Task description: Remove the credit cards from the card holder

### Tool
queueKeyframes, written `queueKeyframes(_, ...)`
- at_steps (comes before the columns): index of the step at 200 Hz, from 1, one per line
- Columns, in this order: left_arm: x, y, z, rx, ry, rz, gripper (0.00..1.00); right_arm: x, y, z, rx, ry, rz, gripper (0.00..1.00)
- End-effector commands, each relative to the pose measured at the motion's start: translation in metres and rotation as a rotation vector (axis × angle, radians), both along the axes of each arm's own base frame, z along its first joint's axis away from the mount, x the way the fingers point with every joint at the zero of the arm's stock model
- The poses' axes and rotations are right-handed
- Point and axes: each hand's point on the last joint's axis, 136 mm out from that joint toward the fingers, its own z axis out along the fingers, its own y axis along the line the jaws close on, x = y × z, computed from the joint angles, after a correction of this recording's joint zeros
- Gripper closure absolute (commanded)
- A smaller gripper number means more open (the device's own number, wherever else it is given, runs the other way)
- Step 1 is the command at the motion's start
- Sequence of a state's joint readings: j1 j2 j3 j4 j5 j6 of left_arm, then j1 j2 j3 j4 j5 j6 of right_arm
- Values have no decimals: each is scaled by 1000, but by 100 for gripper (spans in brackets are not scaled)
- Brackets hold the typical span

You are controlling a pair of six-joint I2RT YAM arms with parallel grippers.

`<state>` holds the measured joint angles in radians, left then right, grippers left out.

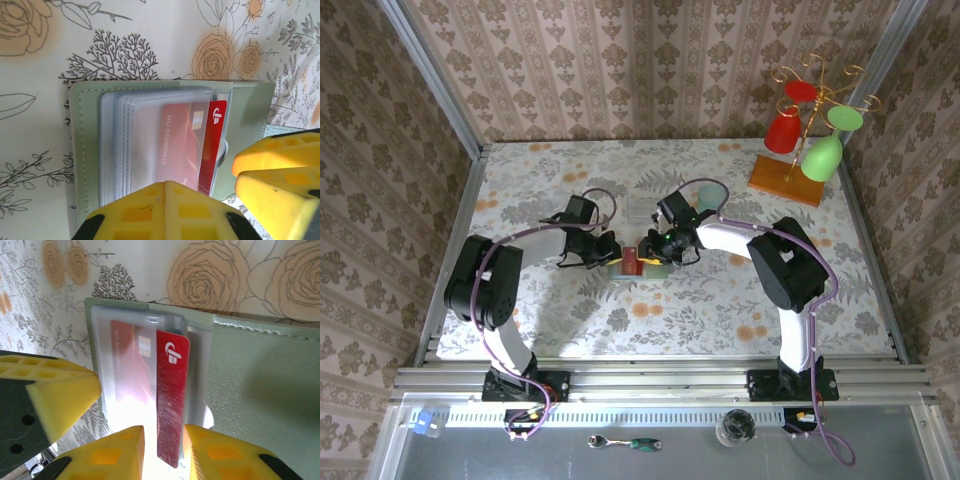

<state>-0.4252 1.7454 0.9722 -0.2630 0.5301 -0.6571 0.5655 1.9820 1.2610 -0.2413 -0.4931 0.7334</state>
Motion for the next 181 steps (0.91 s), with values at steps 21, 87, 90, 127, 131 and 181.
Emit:
queueKeyframes(21,0,-4,-2,4,8,-24,95,1,-4,2,-1,-15,-10,72)
queueKeyframes(87,-5,2,-16,36,39,-22,96,1,-4,-11,10,15,-16,72)
queueKeyframes(90,-5,3,-16,38,40,-22,96,1,-4,-11,12,16,-16,72)
queueKeyframes(127,-7,7,-19,57,49,-15,96,2,-3,-16,25,29,-18,73)
queueKeyframes(131,-7,8,-19,56,50,-14,96,2,-2,-16,27,31,-18,73)
queueKeyframes(181,-7,9,-21,54,54,-11,96,2,1,-23,51,52,-16,74)
